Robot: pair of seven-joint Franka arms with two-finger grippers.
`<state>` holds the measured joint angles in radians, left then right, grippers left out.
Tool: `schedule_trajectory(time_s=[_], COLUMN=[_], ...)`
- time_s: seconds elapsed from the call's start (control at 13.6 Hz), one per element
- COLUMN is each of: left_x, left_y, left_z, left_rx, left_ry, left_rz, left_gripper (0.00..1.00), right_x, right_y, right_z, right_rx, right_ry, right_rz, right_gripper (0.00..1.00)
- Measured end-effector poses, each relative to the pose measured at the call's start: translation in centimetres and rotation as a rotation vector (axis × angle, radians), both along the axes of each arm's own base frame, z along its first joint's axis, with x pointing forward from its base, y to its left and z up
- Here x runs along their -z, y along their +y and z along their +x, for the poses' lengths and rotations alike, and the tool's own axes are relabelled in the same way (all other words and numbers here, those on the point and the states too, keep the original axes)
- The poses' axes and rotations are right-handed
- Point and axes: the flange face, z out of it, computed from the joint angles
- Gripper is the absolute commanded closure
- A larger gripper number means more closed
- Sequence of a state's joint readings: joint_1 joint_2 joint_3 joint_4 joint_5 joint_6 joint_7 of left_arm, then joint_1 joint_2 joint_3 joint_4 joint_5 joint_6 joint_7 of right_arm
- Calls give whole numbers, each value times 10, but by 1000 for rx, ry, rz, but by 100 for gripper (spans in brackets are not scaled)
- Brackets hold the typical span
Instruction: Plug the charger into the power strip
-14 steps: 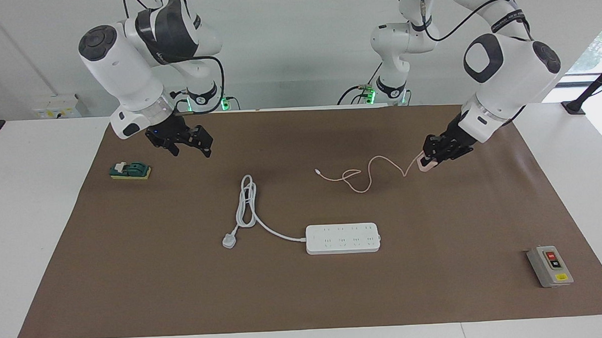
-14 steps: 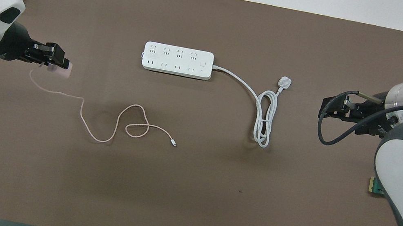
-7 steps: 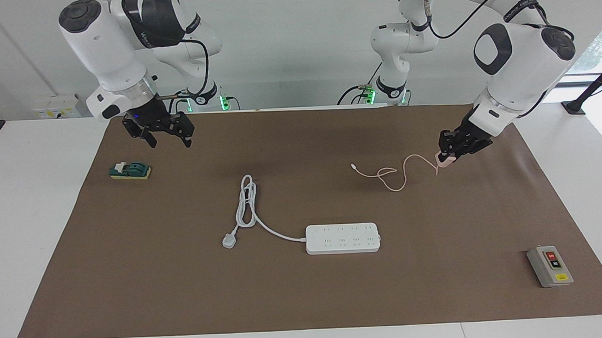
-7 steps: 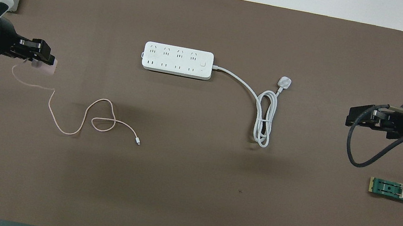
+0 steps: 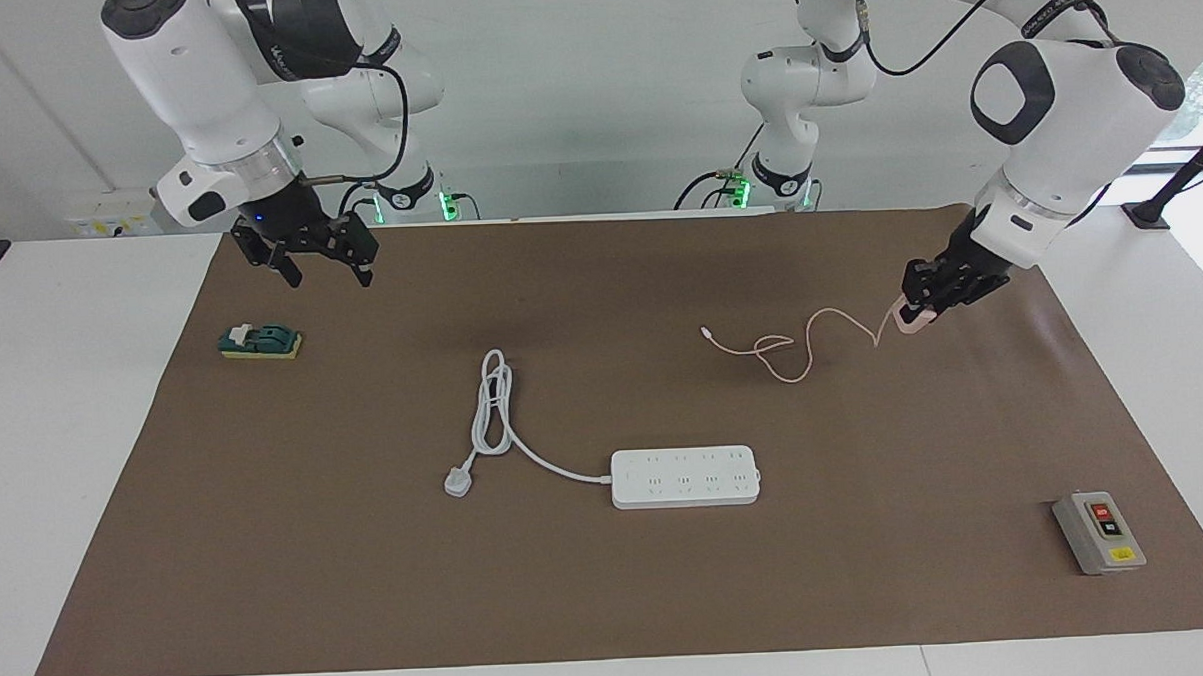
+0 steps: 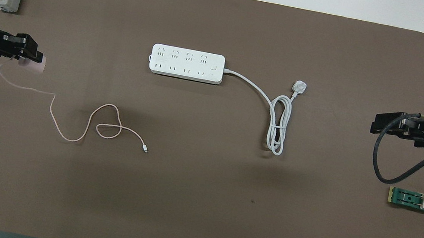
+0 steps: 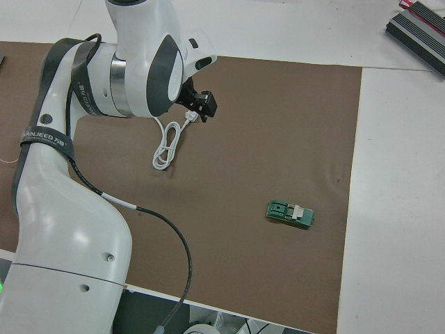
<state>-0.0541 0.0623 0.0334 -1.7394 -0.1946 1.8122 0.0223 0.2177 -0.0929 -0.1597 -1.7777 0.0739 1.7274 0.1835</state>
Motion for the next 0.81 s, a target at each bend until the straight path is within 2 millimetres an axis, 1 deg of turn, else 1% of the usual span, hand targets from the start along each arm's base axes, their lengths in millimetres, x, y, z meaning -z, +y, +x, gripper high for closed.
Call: schedule_trajectory(time_s=[0.15, 0.29, 0.44, 0.52, 0.66, 0.81], left_x=[1, 2, 1, -1, -5, -8], left_y=[-1, -4, -4, -3, -3, -3], left_z=[0, -2, -6, -5, -4, -3], left_rx=[13, 21, 16, -6, -46, -78], left_ry=[1, 18, 47, 48, 46, 40], left_rz=[34, 43, 45, 46, 59, 86], left_gripper=[100, 100, 100, 100, 100, 100], right_x=[-16, -22, -13, -5, 10, 21], right_y=[-2, -4, -9, -9, -8, -6], right_z=[-11, -18, -20, -17, -9, 3], right_rx=[-2, -2, 3, 5, 2, 1], right_ry=[-11, -1, 47, 66, 104, 142], right_rz=[5, 7, 5, 1, -22, -38], right_gripper=[0, 0, 0, 0, 0, 0])
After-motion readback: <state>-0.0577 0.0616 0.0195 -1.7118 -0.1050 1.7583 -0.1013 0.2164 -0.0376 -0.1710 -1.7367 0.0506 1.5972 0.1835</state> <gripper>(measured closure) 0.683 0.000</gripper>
